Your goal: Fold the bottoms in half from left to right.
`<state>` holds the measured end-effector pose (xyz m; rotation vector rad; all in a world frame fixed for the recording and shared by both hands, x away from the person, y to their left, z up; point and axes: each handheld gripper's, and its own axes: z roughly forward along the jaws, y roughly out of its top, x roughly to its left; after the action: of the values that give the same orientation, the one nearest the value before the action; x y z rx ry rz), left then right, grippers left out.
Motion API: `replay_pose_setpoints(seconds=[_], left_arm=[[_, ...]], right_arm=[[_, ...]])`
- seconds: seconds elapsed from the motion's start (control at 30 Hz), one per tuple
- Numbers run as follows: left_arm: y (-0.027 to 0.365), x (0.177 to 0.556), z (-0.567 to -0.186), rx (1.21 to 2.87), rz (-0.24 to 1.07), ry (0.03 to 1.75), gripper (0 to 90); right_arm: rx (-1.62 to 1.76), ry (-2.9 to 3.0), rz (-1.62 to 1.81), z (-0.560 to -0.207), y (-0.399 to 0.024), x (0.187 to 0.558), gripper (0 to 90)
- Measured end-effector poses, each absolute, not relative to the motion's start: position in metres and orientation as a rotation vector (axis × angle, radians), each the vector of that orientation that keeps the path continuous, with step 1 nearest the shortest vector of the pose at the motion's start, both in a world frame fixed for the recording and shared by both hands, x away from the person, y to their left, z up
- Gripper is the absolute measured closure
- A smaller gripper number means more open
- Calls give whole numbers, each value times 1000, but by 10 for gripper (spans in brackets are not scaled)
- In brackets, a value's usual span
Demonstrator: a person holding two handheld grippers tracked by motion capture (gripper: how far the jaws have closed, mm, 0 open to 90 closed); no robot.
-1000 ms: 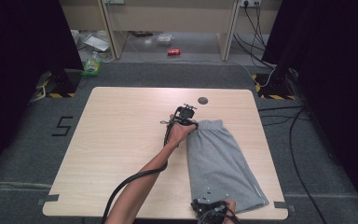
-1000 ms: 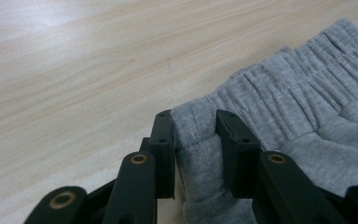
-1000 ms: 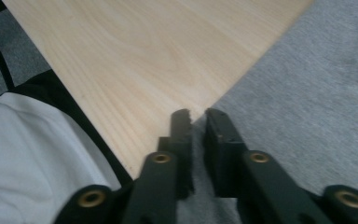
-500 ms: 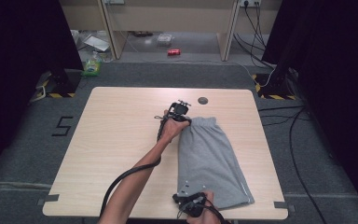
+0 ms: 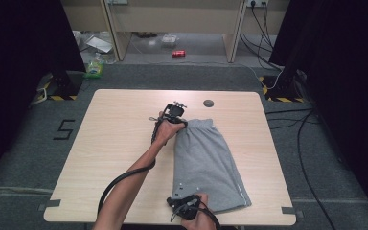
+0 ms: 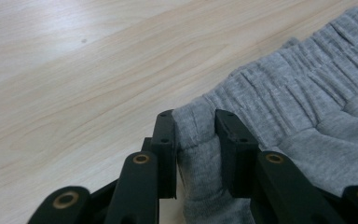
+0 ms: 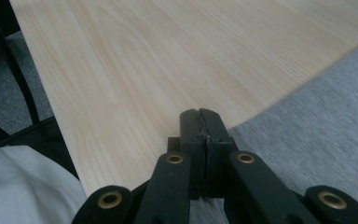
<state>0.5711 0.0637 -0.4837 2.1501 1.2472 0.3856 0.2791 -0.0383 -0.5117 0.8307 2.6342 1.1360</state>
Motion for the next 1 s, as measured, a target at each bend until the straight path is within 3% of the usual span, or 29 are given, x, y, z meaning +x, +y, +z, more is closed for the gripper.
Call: replay_pose_setpoints(seconds=[0.3,0.4,0.47,0.6,1.0], left_arm=[[84,570,-481,2157,376,1252,695],[85,570,-483,2144,361,1259,655],[87,570,-482,2111,352,1276,605],[93,570,-477,2042,315,1302,493],[90,567,-473,2030,305,1326,409]], right_arm=[[786,2661,1179,-514,-5,283,891],[824,2669,1189,-514,-7,284,827],[850,2679,1189,-512,-11,286,715],[899,2652,1248,-502,-27,287,653],[1049,2456,1239,-479,-94,313,607]])
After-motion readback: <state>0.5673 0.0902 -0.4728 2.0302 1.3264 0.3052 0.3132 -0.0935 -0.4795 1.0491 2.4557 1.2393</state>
